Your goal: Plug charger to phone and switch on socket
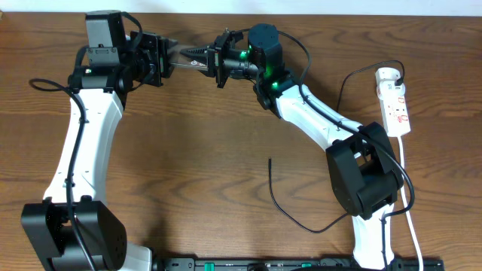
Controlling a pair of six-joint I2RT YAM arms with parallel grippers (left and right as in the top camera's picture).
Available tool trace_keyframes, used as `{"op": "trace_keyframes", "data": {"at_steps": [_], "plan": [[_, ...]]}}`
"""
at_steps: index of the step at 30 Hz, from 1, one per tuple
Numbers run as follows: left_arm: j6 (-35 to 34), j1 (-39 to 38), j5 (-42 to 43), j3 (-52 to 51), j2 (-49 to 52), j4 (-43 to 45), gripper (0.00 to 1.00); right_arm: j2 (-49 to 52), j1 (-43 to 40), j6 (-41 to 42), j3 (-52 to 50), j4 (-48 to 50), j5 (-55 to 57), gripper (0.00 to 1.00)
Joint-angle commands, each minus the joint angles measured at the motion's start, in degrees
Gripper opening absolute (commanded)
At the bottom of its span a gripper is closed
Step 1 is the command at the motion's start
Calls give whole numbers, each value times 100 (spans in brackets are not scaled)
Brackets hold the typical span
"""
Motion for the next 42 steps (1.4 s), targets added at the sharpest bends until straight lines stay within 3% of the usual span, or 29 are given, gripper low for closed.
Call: {"op": "trace_keyframes", "data": {"at_steps": [1,7,13,30,33,42], "plan": [[4,-4,76,4,-7,74,32,-81,216,-57,127,52,-319,1],[4,-4,79,4,-7,72,24,-81,260,-129,127,50,-275,1],[7,-4,79,4,-7,72,8,-81,297,-192,127,48,-278,1],[9,-4,79,4,-4,70,8,-81,382,-319,127,31,-249,1],[7,-4,79,4,-7,70,7,-81,382,-402,127,33,-214,9],[11,-4,81,4,-7,68,7,-81,382,-468,127,33,-216,12]]}}
